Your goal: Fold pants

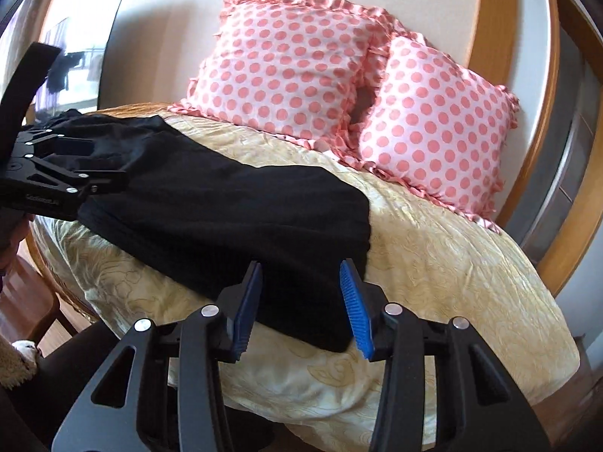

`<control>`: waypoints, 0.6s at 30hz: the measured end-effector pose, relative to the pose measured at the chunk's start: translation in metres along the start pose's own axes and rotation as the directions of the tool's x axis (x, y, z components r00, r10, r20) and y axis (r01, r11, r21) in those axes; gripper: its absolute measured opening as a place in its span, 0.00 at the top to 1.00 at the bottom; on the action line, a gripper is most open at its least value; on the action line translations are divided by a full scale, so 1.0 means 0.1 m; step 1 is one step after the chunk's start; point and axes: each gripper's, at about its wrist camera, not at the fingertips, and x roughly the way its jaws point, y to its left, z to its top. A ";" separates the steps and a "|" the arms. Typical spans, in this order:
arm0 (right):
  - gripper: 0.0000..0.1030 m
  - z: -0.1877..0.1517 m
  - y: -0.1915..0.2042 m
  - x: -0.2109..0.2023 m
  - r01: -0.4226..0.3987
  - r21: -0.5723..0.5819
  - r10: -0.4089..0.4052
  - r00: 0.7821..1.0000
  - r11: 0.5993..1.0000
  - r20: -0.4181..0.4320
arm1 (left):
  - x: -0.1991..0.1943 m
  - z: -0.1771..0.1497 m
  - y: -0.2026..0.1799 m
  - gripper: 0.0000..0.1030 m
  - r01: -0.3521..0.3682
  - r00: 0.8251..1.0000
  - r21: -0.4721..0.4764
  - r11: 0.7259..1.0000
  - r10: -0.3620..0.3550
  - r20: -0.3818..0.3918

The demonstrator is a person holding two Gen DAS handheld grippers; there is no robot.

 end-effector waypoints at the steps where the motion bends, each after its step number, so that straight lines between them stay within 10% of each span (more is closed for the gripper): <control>1: 0.56 0.00 0.08 0.01 -0.001 -0.034 0.001 1.000 0.999 0.000 | 0.02 -0.01 0.02 0.02 0.002 1.000 -0.007 1.000 -0.002 -0.015; 18: 0.55 -0.15 0.27 0.19 0.336 -0.320 -0.357 0.934 0.886 -0.008 | 0.12 -0.09 0.11 0.02 0.012 0.998 -0.044 0.999 -0.015 -0.069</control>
